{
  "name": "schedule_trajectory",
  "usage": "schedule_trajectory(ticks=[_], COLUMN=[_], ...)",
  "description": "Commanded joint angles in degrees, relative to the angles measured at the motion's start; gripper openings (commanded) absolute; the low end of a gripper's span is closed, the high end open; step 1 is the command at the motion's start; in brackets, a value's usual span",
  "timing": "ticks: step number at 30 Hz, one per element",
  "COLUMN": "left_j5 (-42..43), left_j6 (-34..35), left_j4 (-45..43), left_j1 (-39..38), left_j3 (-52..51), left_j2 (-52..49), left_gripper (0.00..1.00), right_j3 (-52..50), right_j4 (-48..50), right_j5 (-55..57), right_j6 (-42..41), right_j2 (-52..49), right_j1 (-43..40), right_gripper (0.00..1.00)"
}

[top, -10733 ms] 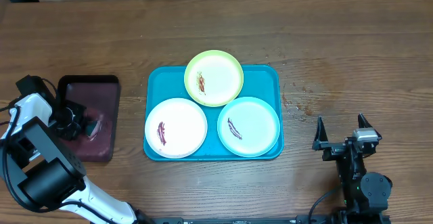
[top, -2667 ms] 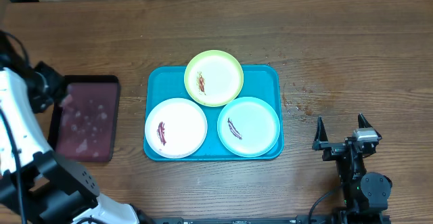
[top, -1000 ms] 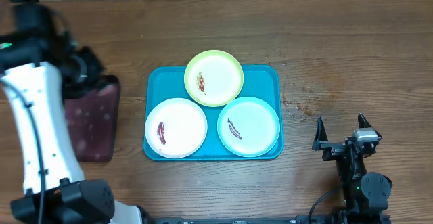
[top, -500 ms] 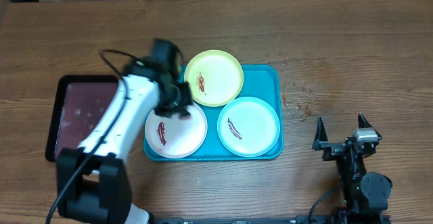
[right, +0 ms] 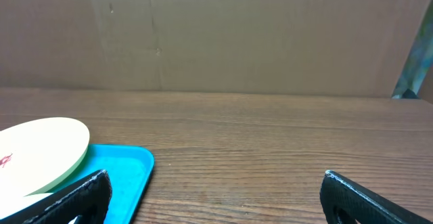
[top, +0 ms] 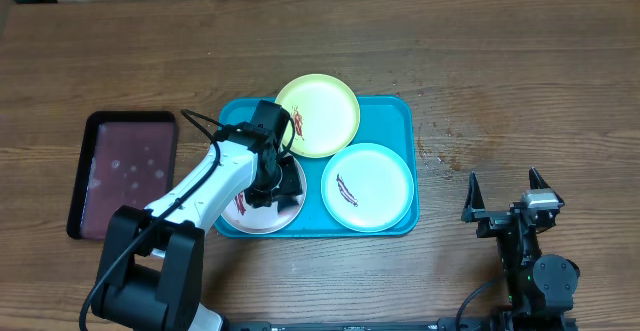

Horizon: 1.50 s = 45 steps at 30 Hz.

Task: Clean dirty plates on tray and stack at the side
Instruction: 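Place the sponge onto the white plate with the left gripper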

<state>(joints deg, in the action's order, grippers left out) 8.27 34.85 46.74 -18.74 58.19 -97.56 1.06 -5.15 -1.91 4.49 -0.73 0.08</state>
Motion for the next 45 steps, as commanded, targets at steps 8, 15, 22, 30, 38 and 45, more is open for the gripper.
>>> schedule_trajectory(ticks=[8, 15, 22, 30, 38, 45], left_j5=[-4.3, -5.4, -5.4, -6.8, -6.8, -4.9], left_j6=[-2.3, -4.7, -4.4, -4.4, -4.4, -4.4], left_j4=[9.4, 17.6, 18.4, 22.3, 22.4, 22.4], left_j1=[5.4, 11.3, 17.4, 18.7, 18.7, 18.7], left_j3=[11.6, 25.7, 27.8, 27.7, 27.7, 27.7], left_j2=[1.1, 6.6, 12.0, 10.3, 10.1, 10.1], left_gripper=[1.0, 0.89, 0.84, 1.0, 1.0, 1.0], right_j3=[-0.6, -0.6, -0.6, -0.6, 13.6, 47.2], right_j4=[0.3, 0.3, 2.3, 23.3, 25.6, -19.5], right_j5=[0.6, 0.6, -10.1, -31.4, -19.7, -19.7], right_j6=[0.0, 0.0, -3.3, -8.0, -4.7, -2.5], right_j2=[0.6, 0.6, 0.6, 0.6, -2.0, -24.5], right_j1=[-0.1, -0.1, -0.1, -0.1, -0.2, -0.2], right_gripper=[1.0, 1.0, 1.0, 1.0, 1.0, 1.0])
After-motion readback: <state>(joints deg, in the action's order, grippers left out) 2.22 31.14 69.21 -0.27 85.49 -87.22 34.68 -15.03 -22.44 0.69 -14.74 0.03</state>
